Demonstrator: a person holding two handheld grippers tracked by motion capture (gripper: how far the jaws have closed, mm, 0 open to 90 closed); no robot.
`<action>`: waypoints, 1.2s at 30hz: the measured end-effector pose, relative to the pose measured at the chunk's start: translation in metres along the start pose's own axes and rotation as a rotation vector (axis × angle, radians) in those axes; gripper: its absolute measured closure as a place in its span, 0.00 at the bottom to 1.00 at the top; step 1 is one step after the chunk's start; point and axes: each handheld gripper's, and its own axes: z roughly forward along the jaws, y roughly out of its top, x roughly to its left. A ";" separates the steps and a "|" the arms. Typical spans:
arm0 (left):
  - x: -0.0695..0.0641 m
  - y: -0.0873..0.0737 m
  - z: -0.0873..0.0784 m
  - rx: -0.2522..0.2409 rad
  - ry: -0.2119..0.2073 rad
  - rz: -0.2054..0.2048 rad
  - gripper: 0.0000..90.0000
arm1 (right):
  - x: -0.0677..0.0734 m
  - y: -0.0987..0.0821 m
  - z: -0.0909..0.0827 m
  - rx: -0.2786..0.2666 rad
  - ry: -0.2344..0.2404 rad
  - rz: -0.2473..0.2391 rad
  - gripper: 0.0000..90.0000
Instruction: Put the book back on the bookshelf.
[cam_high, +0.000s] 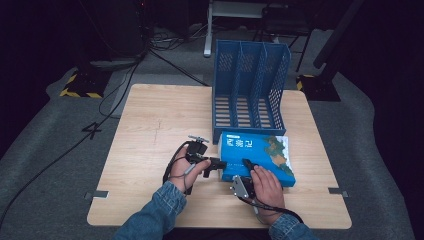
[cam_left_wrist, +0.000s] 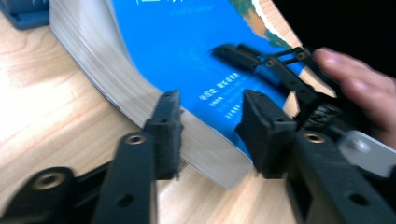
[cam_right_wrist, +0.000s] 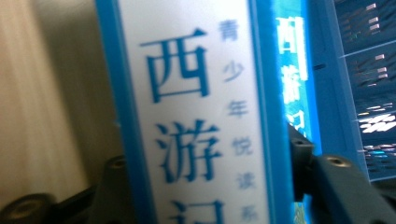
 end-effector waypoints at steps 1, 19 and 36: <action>0.001 -0.001 -0.003 -0.005 0.019 0.007 0.61 | 0.000 0.000 -0.001 0.007 -0.003 -0.010 0.57; 0.114 -0.052 -0.105 -0.068 0.508 -0.106 0.56 | -0.029 0.012 -0.015 -0.008 0.099 0.064 0.68; 0.153 -0.066 -0.124 -0.177 0.541 -0.069 0.46 | -0.073 0.047 -0.075 -0.239 0.386 0.342 0.69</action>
